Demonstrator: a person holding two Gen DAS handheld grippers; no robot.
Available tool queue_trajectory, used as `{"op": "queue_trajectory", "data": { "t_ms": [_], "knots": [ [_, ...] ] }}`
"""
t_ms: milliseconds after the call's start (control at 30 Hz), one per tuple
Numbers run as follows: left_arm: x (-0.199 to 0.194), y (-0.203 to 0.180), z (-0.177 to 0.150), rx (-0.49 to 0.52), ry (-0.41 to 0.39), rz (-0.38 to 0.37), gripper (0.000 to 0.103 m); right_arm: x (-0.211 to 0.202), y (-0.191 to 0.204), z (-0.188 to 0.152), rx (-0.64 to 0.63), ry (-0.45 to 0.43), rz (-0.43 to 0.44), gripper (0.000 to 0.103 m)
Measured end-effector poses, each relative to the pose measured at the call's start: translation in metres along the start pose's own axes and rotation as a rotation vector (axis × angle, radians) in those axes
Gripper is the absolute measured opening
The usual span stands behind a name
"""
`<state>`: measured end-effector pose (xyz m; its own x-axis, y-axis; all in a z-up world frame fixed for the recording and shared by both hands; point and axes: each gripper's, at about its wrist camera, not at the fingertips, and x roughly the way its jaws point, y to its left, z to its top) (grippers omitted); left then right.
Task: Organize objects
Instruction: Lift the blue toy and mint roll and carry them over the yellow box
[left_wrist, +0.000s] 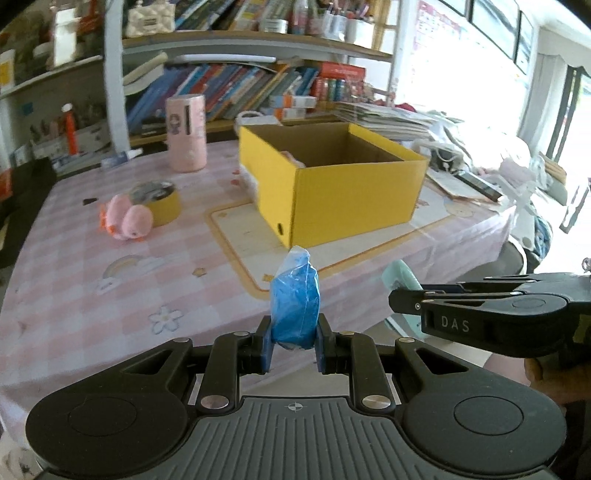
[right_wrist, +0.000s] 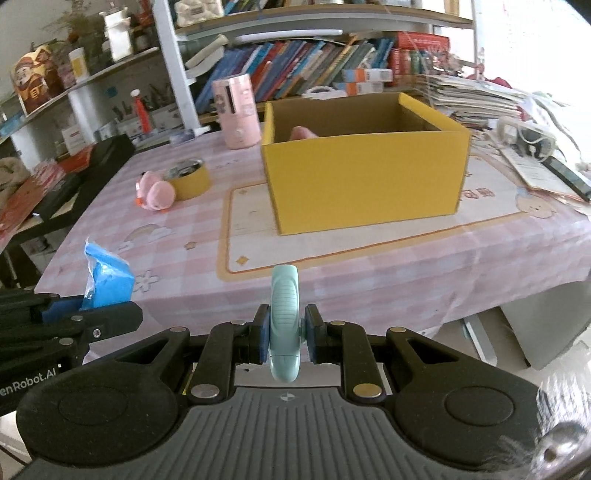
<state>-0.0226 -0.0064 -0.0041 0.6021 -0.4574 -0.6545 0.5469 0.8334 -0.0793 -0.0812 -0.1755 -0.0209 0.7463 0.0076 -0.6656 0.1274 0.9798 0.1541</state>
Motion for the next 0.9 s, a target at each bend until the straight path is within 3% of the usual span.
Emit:
{"op": "queue_trajectory", "data": {
  "t_ms": [600,900],
  "knots": [
    [0.035,-0.023,0.031,0.039,-0.010,-0.036,0.020,0.016,-0.041,0.023,0.039,0.012,-0.046,0.018],
    [0.043,-0.026,0.064,0.030,-0.113,-0.010,0.020,0.021,-0.057,0.053,0.015,-0.071,-0.038,0.018]
  ]
}}
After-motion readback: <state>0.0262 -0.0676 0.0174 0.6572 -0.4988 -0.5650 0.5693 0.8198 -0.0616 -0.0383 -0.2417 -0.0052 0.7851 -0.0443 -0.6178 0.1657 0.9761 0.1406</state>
